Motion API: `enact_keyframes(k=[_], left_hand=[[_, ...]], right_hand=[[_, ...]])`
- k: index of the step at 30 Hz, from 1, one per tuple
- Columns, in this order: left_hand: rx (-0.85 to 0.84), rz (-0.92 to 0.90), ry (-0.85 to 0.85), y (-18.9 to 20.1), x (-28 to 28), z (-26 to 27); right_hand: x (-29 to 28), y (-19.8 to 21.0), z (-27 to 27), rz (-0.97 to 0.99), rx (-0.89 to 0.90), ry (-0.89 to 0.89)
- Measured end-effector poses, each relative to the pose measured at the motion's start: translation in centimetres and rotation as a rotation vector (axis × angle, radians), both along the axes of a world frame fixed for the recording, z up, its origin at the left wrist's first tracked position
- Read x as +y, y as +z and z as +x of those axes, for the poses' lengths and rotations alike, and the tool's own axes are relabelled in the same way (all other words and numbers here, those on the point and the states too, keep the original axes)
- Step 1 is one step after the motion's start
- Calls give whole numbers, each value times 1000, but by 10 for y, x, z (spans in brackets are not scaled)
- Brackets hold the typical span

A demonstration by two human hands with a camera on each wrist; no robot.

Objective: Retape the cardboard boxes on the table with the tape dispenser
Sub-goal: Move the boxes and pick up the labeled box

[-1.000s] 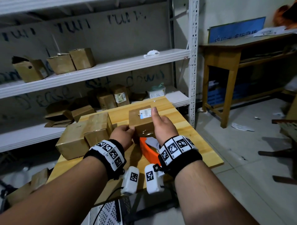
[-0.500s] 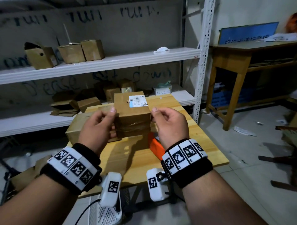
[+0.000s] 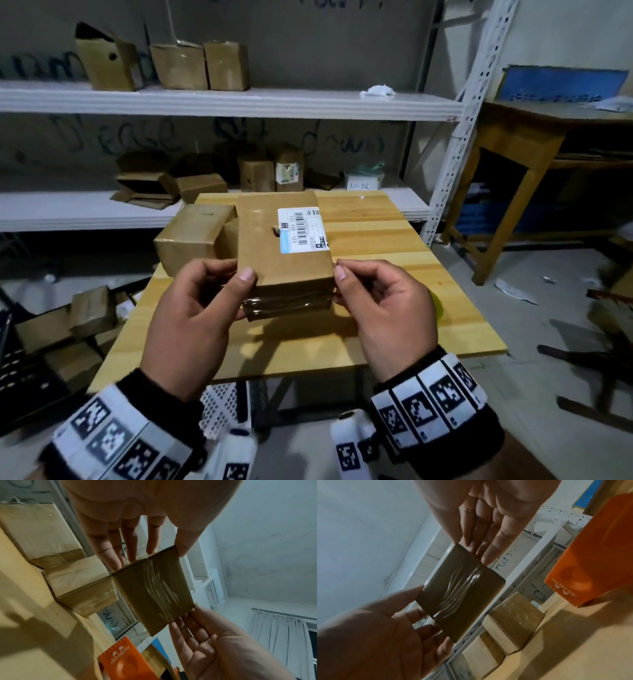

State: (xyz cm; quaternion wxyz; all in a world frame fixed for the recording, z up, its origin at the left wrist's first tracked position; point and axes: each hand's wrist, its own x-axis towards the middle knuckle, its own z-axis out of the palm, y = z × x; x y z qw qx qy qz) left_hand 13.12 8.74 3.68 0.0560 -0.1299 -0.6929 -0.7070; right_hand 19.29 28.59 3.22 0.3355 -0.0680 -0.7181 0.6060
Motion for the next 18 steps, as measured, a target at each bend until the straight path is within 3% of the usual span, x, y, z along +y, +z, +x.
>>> enact_keyframes(k=[6, 18], left_hand=[[-76, 13, -24, -11, -17, -4], [-290, -182, -130, -33, -27, -12]], right_hand=[[-8, -10, -1, 9, -58, 73], [-22, -43, -35, -98, -233, 73]])
